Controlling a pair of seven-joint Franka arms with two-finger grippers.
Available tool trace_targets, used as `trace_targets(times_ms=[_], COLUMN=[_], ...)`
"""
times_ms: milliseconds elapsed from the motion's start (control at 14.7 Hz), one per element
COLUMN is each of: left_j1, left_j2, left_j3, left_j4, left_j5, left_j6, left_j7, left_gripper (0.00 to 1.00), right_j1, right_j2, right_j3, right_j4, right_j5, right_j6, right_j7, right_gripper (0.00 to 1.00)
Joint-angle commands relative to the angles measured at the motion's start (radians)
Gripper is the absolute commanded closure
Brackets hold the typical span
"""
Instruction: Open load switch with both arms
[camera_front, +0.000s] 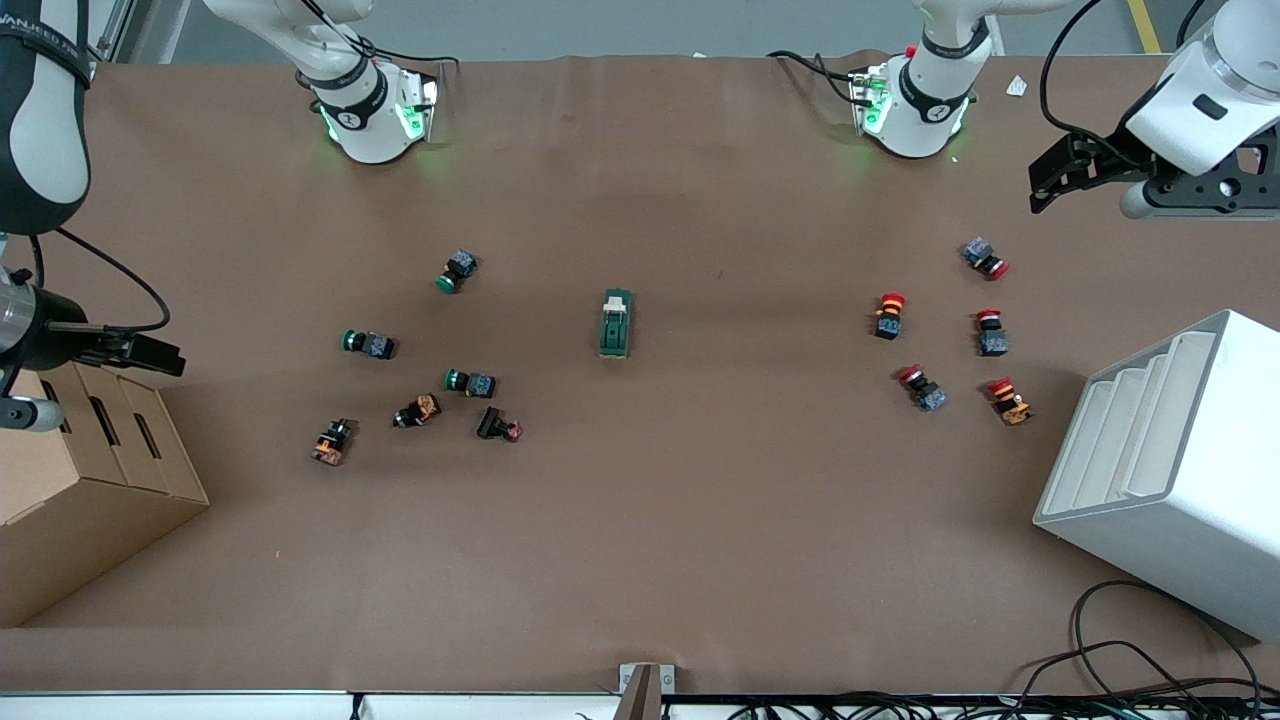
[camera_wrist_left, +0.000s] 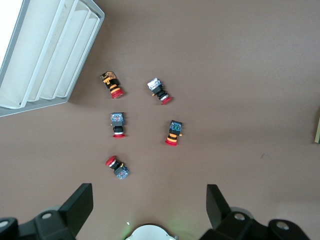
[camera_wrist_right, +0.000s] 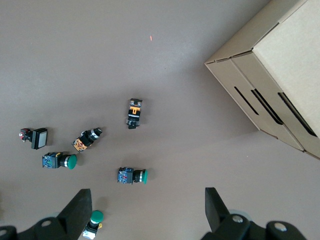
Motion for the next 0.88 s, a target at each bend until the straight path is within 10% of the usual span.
trace_targets(times_ms=[0, 816], left_j1=[0.005, 0.004], left_j2=[-0.013, -0.028], left_j3=[0.004, -0.006], left_j4=[-0.014, -0.042], left_j5=[-0.018, -0.009], left_j6=[0.014, 0.042], left_j7=[0.026, 0.011], left_gripper=[0.00, 0.00], right_j1=[-0.002, 0.015], right_j2=[-0.014, -0.017], right_j3=[0.001, 0.004], right_j4=[0.011, 0.106], right_j5=[0.009, 0.015], right_j6=[-0.024, -0.250], right_j7=[-0.010, -0.001], right_gripper=[0.00, 0.00])
